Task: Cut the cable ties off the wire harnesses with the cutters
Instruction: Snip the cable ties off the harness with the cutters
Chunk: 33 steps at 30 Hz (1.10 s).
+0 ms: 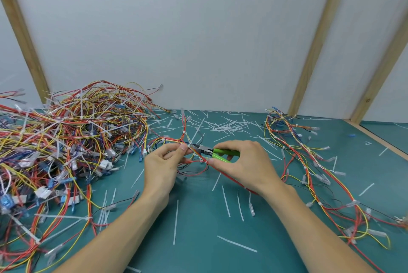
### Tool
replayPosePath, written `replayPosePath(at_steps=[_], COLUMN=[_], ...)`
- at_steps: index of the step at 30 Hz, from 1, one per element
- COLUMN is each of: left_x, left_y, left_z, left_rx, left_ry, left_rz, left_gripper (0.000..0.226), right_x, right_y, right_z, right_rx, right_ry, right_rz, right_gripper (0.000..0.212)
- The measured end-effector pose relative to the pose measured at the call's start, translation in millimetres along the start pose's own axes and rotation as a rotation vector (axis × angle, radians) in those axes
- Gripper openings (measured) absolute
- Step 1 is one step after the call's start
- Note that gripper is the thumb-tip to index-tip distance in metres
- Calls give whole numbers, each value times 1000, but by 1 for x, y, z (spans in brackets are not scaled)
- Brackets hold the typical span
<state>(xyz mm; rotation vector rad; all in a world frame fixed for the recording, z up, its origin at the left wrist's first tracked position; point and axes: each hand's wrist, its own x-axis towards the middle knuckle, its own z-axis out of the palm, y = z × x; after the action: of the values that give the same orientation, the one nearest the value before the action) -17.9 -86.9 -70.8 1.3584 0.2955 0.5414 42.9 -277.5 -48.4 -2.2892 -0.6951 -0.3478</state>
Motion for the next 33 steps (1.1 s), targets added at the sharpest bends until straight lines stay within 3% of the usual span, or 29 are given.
replayPosePath(at_steps=[19,27,33], left_x=[0,-1,-1], left_y=[-1,1,2], left_z=[1,2,2], left_rx=[4,11,33], left_ry=[-38,-29,-17], left_rz=[26,24,16], left_gripper=[9,8,9], right_x=[-1,1,2], right_y=[1,5,5], right_z=[9,11,7], right_rx=[27,198,257], right_ry=[7,-100,-72], right_rz=[16,88,105], right_gripper=[35,33,28])
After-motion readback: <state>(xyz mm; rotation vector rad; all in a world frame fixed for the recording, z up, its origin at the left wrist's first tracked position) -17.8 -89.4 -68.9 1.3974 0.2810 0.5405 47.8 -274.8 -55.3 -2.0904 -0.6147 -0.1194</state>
